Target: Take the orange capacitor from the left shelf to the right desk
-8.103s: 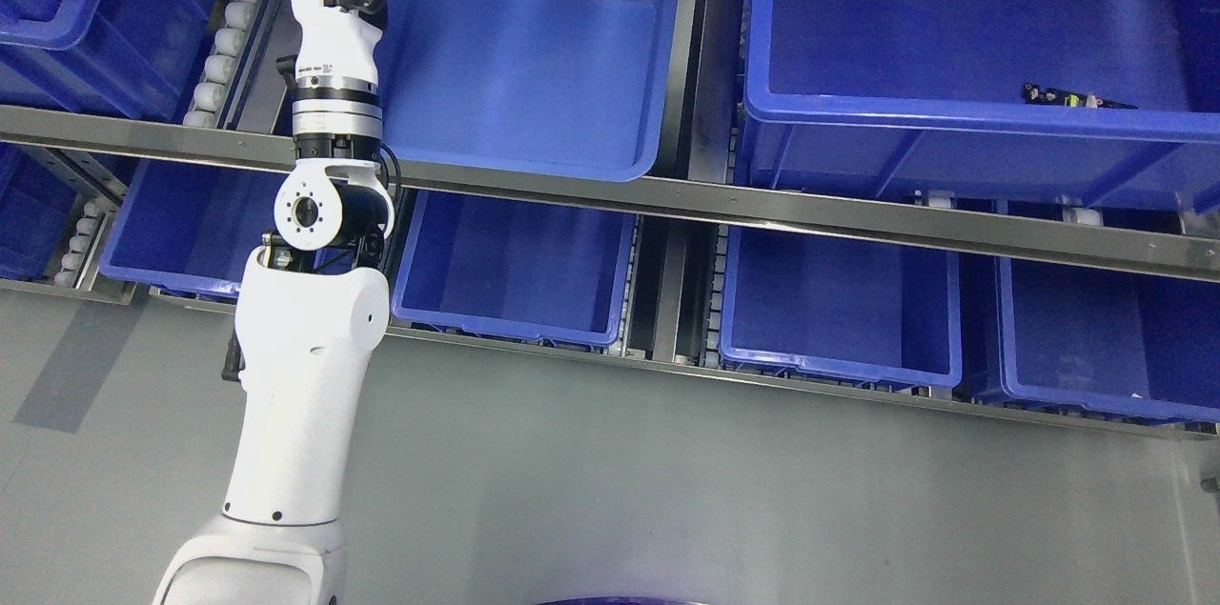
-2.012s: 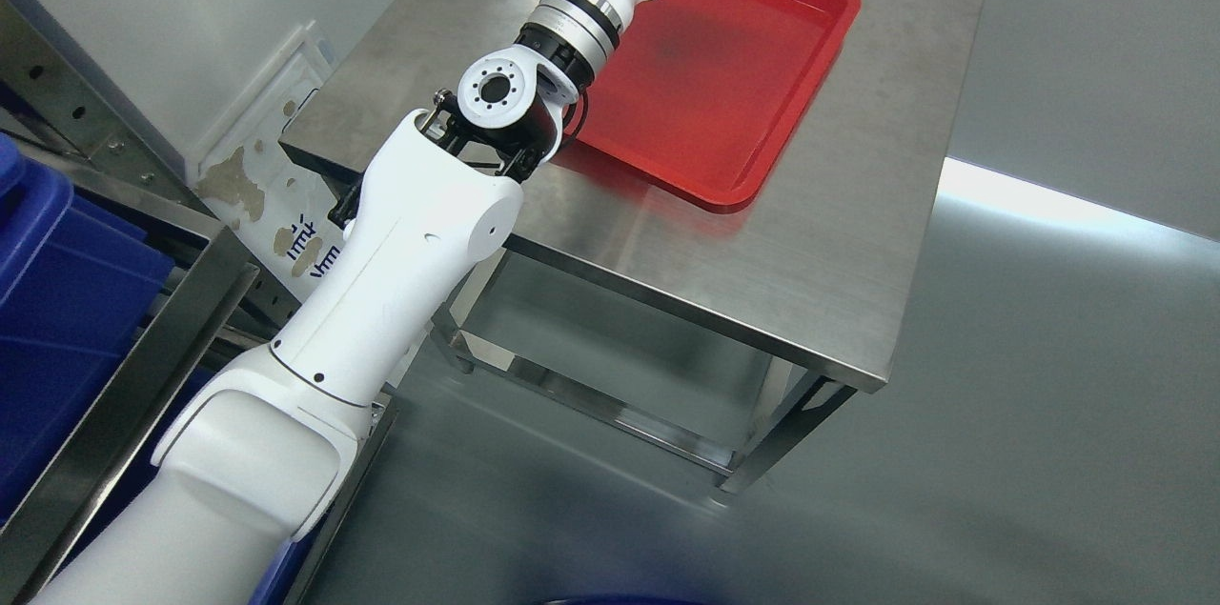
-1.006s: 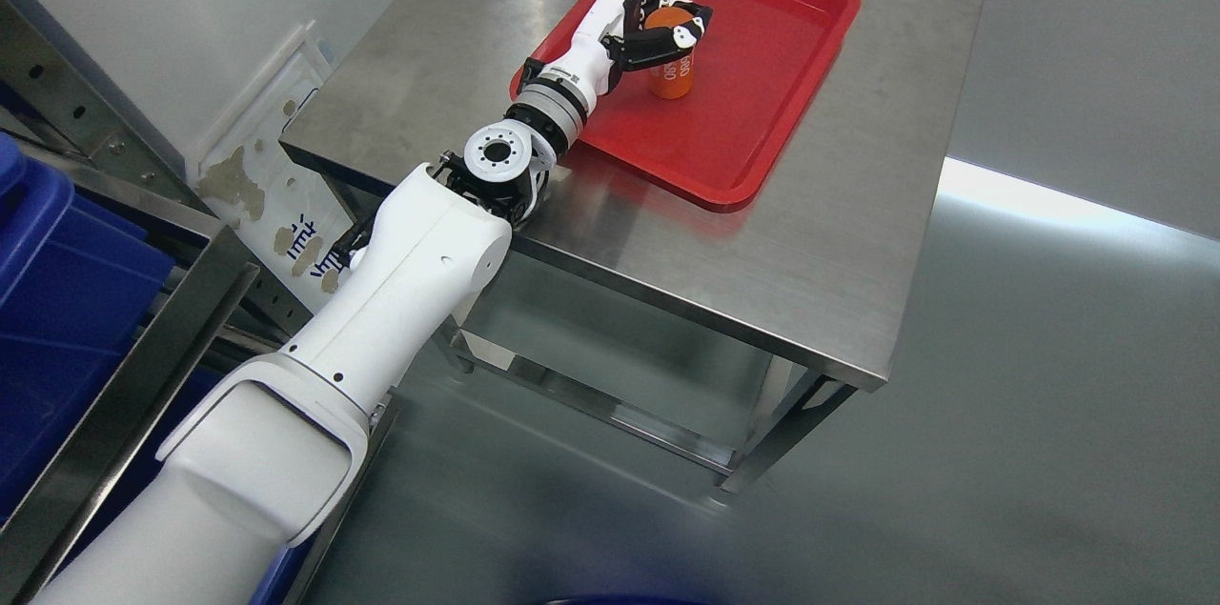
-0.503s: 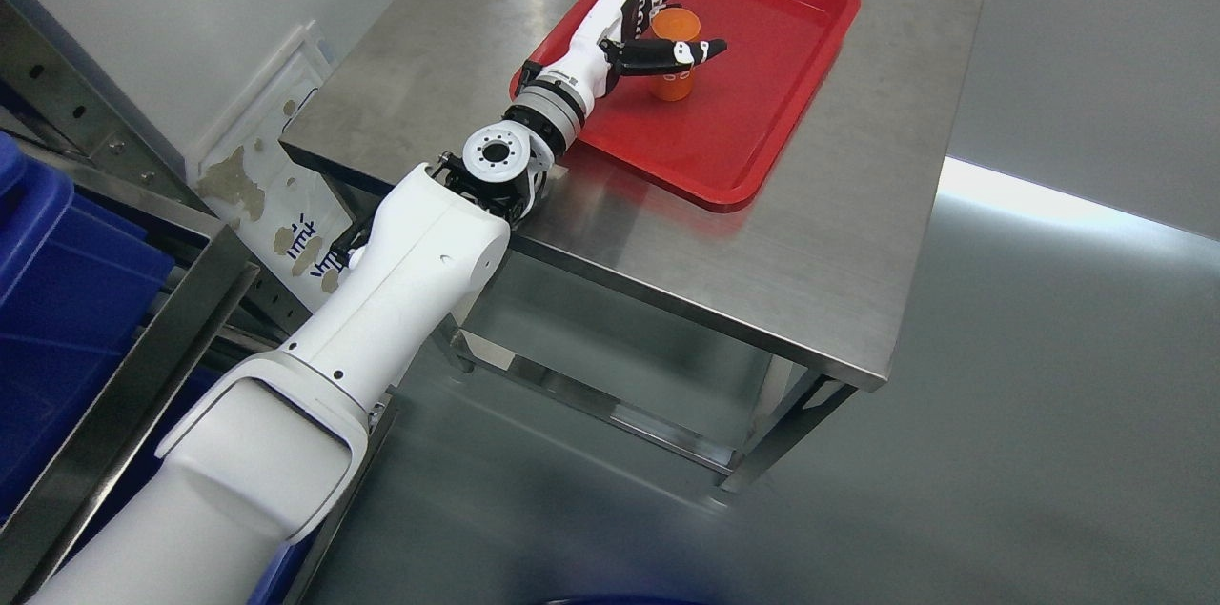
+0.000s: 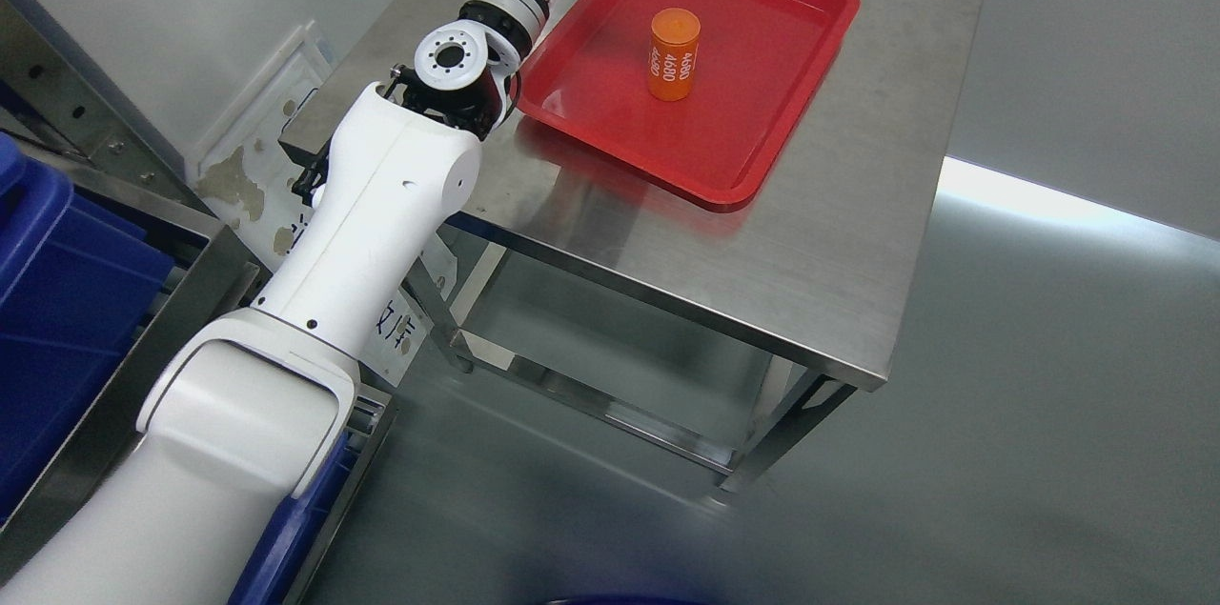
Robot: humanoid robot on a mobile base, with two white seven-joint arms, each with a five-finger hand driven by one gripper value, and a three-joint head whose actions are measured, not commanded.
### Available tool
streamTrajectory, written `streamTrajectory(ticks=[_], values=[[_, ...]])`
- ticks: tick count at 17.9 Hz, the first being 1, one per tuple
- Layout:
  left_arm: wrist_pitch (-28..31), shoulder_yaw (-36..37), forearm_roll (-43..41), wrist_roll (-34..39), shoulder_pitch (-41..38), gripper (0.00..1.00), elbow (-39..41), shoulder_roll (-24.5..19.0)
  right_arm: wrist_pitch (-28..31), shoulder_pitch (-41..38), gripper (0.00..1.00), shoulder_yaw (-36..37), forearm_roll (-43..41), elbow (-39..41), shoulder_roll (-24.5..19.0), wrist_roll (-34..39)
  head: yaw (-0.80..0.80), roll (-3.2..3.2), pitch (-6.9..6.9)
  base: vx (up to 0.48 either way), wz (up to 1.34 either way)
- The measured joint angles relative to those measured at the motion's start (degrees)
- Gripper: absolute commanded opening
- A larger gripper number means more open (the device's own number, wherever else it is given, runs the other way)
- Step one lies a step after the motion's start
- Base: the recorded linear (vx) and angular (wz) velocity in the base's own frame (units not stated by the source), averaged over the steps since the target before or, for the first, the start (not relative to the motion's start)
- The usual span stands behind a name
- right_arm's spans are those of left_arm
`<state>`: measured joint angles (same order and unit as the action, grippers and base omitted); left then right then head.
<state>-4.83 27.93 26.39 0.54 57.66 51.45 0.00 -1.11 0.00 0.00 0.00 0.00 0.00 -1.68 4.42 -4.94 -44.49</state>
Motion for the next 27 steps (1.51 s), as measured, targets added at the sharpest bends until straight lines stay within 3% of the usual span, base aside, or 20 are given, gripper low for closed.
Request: streamTrajectory(ticks=[3,6,9,16,27], values=[[1.5,-4.2,-0.5,2.8,-3.6,1.0,2.0,0.0,0.1,0.0,1.0,0.0,0.0,0.0,0.0,0.0,0.0,0.0,0.0,0.0,0.0],[8.0,-8.3,-0.7,8.4,-8.3,1.0,6.1,0.0,-0.1,0.0,1.0,0.0,0.0,0.0,0.0,0.0,0.0,0.0,-0.01,0.0,0.0],[10.9,-11.2,-0.9,9.7,-12.0,1.0,10.2,0.0,-0.2,0.0,1.0,0.0,0.0,0.0,0.0,0.0,0.0,0.0,0.0,0.0,0.0],[11.9,-18.5,-1.0,-0.8,-21.4,1.0,18.4,0.0,-0.2,0.0,1.0,0.0,0.0,0.0,0.0,0.0,0.0,0.0,0.0,0.0,0.0],[14.0,-22.0,-6.1,0.0,-28.9,1.0,30.4,0.0,-0.3,0.0,1.0,0.0,0.0,0.0,0.0,0.0,0.0,0.0,-0.01,0.0,0.0]])
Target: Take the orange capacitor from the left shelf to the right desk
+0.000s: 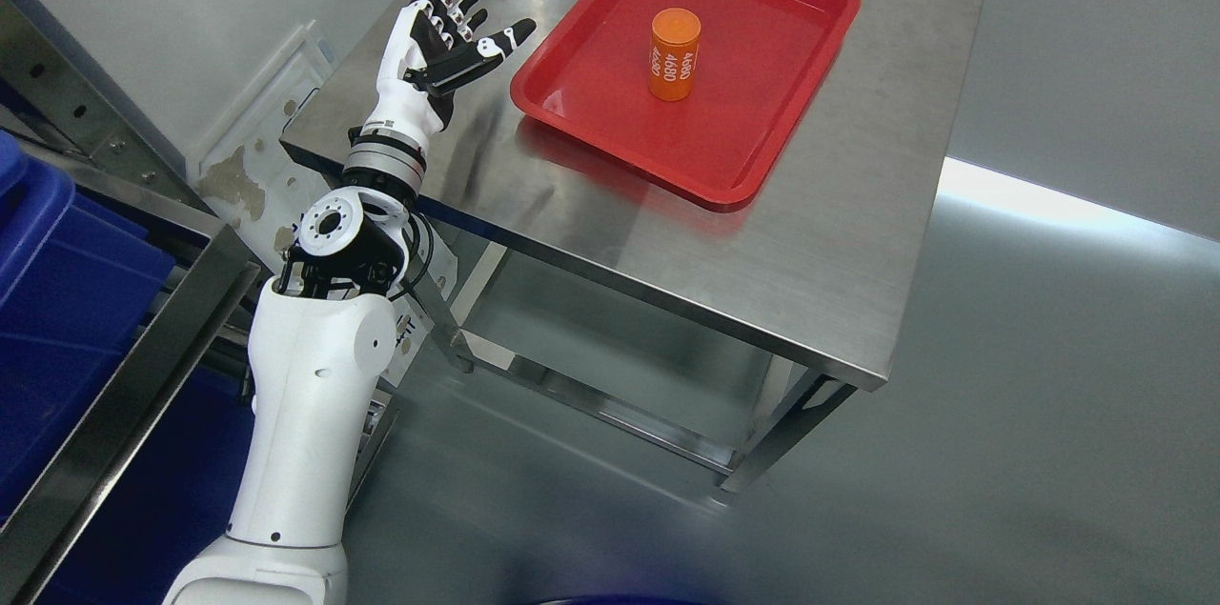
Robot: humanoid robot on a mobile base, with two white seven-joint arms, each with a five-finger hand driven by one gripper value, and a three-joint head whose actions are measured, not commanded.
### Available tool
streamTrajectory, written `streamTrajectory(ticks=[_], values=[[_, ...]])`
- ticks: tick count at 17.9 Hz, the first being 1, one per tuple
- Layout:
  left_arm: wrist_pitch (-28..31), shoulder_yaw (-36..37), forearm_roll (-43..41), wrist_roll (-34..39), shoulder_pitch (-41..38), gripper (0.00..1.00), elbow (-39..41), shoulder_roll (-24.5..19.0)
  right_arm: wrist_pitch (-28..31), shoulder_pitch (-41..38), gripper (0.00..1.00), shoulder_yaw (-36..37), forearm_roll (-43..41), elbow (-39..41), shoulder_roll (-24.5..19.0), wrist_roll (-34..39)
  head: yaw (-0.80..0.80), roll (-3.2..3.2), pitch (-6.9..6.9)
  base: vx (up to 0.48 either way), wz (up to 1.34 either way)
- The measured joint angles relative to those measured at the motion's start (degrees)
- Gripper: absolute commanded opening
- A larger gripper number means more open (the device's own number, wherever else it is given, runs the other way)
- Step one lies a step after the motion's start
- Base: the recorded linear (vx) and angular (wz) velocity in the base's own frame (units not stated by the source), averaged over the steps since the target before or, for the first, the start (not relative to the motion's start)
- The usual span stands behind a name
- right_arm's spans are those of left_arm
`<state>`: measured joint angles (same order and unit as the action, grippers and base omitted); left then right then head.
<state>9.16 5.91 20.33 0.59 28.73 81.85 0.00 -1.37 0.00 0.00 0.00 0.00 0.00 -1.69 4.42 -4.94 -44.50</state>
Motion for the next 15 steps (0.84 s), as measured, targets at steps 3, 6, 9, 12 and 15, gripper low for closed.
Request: streamTrajectory(ticks=[3,6,9,12,15], values=[[0.1,-0.6,-1.0,0.0,-1.1,1.0,2.4,0.0,0.0,0.0,1.0,0.0,0.0,0.0,0.0,0.0,0.0,0.0,0.0,0.0,0.0],[0.2,-1.1,-1.4,0.0,-1.6,1.0,3.9,0.0,-0.1,0.0,1.0,0.0,0.0,0.0,0.0,0.0,0.0,0.0,0.0,0.0,0.0],[0.2,-1.4,-1.6,0.0,-1.9,1.0,5.0,0.0,-0.3,0.0,1.0,0.0,0.0,0.0,0.0,0.0,0.0,0.0,0.0,0.0,0.0],[0.3,-1.6,-1.8,0.0,-2.1,1.0,5.9,0.0,-0.2,0.0,1.0,0.0,0.0,0.0,0.0,0.0,0.0,0.0,0.0,0.0,0.0],[0.3,-1.9,-1.9,0.0,-2.2,1.0,6.5,0.0,-0.1,0.0,1.0,0.0,0.0,0.0,0.0,0.0,0.0,0.0,0.0,0.0,0.0]])
